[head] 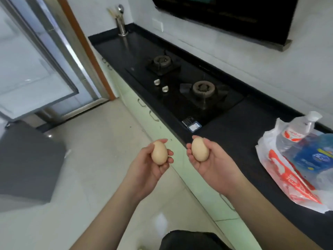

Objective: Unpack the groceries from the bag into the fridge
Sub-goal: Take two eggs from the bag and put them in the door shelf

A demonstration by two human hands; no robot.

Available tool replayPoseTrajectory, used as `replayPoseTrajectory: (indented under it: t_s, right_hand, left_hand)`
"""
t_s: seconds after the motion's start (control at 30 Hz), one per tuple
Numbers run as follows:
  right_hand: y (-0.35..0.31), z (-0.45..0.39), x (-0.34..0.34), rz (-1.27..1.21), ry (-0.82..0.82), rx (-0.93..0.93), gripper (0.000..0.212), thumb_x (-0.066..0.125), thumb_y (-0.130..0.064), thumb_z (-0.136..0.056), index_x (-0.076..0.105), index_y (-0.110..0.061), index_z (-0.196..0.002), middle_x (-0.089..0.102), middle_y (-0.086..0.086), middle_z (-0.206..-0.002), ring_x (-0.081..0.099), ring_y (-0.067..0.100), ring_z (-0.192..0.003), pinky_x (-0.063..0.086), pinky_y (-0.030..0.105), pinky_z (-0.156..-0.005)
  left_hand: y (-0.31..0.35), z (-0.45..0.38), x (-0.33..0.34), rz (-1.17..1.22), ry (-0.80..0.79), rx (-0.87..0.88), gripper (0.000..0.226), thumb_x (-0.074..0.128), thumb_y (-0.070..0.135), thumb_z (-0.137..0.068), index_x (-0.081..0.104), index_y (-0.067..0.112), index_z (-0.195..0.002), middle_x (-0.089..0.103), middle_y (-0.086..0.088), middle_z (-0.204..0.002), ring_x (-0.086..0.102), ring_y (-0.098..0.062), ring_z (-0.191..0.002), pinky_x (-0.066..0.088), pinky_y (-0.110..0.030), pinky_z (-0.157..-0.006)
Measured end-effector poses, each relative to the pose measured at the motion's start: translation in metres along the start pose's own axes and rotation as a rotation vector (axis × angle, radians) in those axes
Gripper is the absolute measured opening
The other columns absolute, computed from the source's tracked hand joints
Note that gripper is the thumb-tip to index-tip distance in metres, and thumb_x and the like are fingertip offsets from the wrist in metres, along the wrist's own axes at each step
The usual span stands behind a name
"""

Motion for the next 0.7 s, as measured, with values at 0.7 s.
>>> replayPoseTrajectory:
  t_s: [0.7]
  right_hand:
    - [0.328,-0.036,0.273,0.133,-0.327,0.466,0.028,0.056,-0.016,-0.085,0.061,-0.002,-0.108,0.064,0.02,-0.094,0.064,0.027,-0.088,0.057,0.032,-0.078]
  left_hand:
    - [0.152,0.245,-0.322,0.278,0.626,0.485,0.025,0.043,0.027,-0.1,0.059,0.009,-0.106,0.066,-0.016,-0.086,0.059,-0.021,-0.065,0.047,-0.021,-0.05]
Point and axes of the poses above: each hand's wrist, its own z-axis away from the middle knuckle, its own x-axis out of the palm, y = z × x, the point moved 7 cm from there along -z, towards the middle knuckle
